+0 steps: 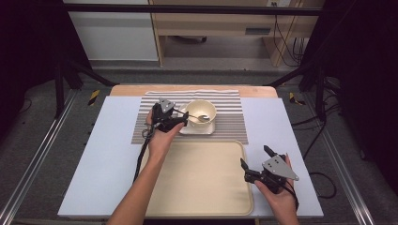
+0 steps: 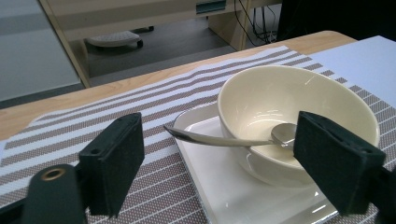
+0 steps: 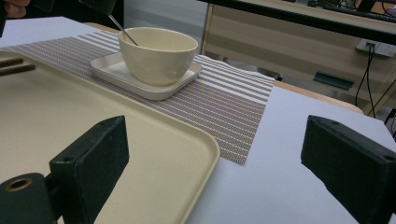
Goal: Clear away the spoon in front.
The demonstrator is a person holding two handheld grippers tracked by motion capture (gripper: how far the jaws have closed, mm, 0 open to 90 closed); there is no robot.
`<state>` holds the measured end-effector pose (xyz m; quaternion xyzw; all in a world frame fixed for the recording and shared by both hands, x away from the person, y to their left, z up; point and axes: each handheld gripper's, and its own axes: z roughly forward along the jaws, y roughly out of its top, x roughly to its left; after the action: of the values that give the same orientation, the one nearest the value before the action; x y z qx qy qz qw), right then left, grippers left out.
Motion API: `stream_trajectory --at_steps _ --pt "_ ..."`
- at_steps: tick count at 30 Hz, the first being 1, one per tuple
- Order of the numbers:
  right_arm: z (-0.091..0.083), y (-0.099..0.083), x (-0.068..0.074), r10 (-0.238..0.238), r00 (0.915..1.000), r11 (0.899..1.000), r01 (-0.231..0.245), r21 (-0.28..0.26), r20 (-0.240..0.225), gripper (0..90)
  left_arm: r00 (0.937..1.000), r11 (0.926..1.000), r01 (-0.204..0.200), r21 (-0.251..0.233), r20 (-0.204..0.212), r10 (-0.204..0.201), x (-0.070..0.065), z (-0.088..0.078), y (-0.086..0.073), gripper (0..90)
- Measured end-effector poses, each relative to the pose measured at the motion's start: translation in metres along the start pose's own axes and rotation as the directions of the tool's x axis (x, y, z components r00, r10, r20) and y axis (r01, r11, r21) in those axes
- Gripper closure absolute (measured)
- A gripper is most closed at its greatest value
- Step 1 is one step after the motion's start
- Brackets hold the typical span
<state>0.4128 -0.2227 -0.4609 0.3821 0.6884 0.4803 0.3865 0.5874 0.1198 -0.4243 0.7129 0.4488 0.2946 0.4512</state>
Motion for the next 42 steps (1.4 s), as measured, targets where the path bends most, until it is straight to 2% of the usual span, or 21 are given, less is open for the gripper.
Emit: stream_trajectory --at_steps 2,11,15,31,42 --pt "0.000 0.000 0.000 -0.001 1.0000 1.000 0.001 0.003 -0.001 8.0 0.9999 0.9999 0.015 -0.002 0.006 -0.015 -0.001 0.002 -0.002 21.5" --pt "0.001 -0.001 0.000 -0.001 1.0000 1.000 0.001 0.008 0.000 8.1 0.9995 0.9993 0.030 -0.021 -0.013 -0.030 -0.003 0.004 -0.005 35.7" --pt "0.001 -0.001 0.001 -0.002 1.0000 1.000 0.002 0.009 -0.002 8.1 0.9977 0.9971 0.067 -0.038 -0.009 -0.067 -0.002 0.005 -0.007 40.7" --pt "0.001 -0.001 0.001 -0.003 1.0000 1.000 0.003 0.015 -0.003 8.3 0.9945 0.9928 0.103 -0.061 -0.013 -0.104 -0.001 0.010 -0.009 47.9" --pt "0.001 -0.002 0.001 -0.006 1.0000 1.000 0.006 0.017 -0.004 8.4 0.9936 0.9912 0.112 -0.071 -0.009 -0.113 -0.001 0.013 -0.010 52.0"
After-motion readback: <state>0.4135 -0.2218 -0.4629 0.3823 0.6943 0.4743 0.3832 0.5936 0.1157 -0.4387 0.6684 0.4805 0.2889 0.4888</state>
